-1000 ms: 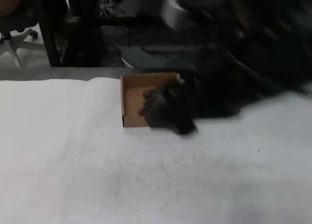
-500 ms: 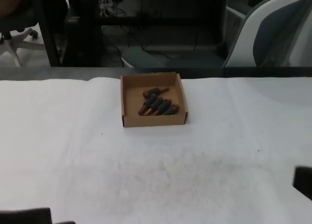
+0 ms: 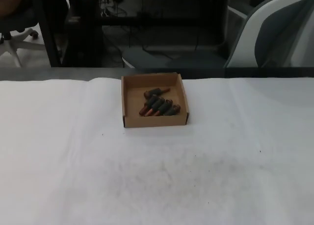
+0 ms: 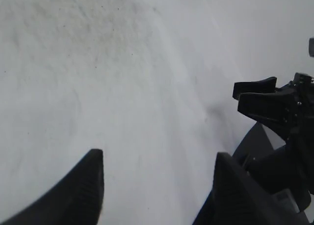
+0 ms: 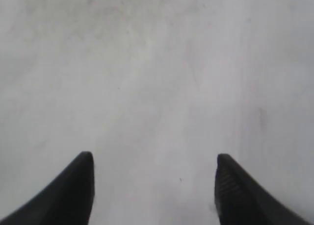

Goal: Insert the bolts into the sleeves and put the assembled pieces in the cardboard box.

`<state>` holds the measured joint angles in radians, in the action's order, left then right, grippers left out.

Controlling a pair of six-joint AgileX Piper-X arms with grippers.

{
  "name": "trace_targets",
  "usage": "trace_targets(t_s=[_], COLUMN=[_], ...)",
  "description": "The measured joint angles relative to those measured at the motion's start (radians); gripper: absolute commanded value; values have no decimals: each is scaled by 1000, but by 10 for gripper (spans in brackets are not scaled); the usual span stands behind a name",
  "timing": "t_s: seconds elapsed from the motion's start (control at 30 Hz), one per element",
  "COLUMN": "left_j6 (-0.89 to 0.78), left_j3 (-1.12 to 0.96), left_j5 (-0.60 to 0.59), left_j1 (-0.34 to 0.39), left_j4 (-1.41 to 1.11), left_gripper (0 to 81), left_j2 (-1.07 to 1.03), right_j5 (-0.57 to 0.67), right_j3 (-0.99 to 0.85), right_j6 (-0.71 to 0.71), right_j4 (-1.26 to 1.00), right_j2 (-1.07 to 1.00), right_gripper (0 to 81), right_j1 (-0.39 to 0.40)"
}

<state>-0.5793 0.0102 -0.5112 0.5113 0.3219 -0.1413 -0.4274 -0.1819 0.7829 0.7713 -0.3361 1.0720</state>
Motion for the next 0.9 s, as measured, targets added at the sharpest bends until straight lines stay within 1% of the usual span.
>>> trace_targets(t_s=[0.17, 0.3, 0.37, 0.57, 0.9], left_j6=[0, 4, 12, 22, 22], left_j3=[0, 0, 0, 0, 0], left_j5=[92, 176, 198, 226, 218], left_j1=[54, 78, 80, 82, 82], left_j4=[41, 133, 209, 262, 261], left_gripper=[640, 640, 640, 640, 640], left_j2=[0, 0, 0, 0, 0], right_j5=[3, 3, 5, 3, 3], right_j3=[69, 105, 126, 145, 145], right_j6=[72, 82, 86, 86, 86], right_j4=[-36, -88, -102, -118, -126], right_j2=[0, 0, 0, 0, 0], right_gripper=[700, 700, 700, 700, 700], right_j1=[0, 0, 0, 0, 0])
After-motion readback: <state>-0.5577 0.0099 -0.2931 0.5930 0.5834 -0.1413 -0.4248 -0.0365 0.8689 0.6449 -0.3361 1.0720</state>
